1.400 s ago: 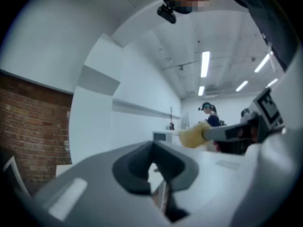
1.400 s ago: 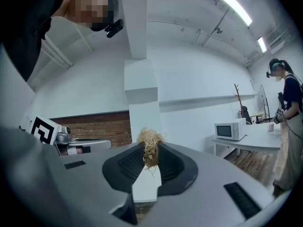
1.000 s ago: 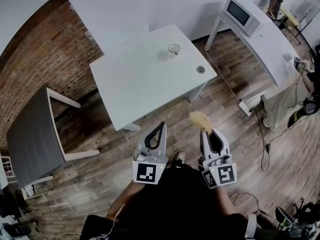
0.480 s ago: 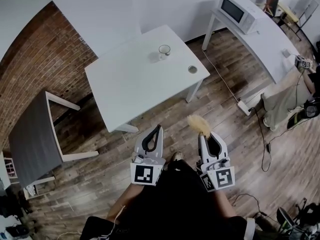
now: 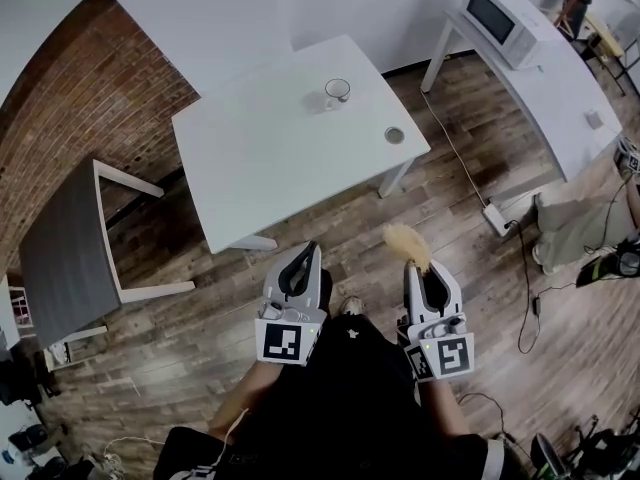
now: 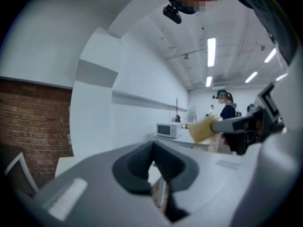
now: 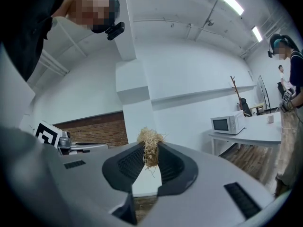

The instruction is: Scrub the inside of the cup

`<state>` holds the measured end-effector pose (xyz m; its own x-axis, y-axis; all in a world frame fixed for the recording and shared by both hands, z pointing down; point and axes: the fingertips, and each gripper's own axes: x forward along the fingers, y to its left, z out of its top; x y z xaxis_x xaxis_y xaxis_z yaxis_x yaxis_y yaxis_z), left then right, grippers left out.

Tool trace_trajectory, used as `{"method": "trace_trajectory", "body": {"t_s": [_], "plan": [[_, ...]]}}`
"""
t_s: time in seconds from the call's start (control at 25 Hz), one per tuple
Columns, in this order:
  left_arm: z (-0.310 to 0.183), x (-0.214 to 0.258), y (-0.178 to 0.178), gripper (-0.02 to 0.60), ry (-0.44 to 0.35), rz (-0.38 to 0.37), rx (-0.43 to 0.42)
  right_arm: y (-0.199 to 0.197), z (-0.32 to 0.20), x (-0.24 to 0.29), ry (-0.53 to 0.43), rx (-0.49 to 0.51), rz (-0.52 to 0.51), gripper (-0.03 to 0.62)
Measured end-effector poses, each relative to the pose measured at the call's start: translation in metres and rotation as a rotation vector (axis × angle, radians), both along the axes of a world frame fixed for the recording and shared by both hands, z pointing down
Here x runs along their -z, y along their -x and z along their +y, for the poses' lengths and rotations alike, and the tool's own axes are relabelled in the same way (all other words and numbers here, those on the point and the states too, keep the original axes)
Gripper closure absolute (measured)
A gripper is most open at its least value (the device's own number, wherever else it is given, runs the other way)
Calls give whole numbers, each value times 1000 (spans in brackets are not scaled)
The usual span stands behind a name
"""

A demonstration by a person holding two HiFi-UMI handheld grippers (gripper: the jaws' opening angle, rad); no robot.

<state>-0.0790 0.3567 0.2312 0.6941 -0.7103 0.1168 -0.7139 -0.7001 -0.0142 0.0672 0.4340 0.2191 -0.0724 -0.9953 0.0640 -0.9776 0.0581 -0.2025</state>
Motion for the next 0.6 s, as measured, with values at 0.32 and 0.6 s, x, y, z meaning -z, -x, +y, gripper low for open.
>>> {"method": "trace_trajectory", "body": {"t_s": [0.32,0.6], "plan": [[-78,-17,-15,577,4,5,-32,-16,-79,-2,5,-26,30,537],[-180,-1,-35,577,-43,35,-71,-23,-168,11,9,-47,64,537]]}}
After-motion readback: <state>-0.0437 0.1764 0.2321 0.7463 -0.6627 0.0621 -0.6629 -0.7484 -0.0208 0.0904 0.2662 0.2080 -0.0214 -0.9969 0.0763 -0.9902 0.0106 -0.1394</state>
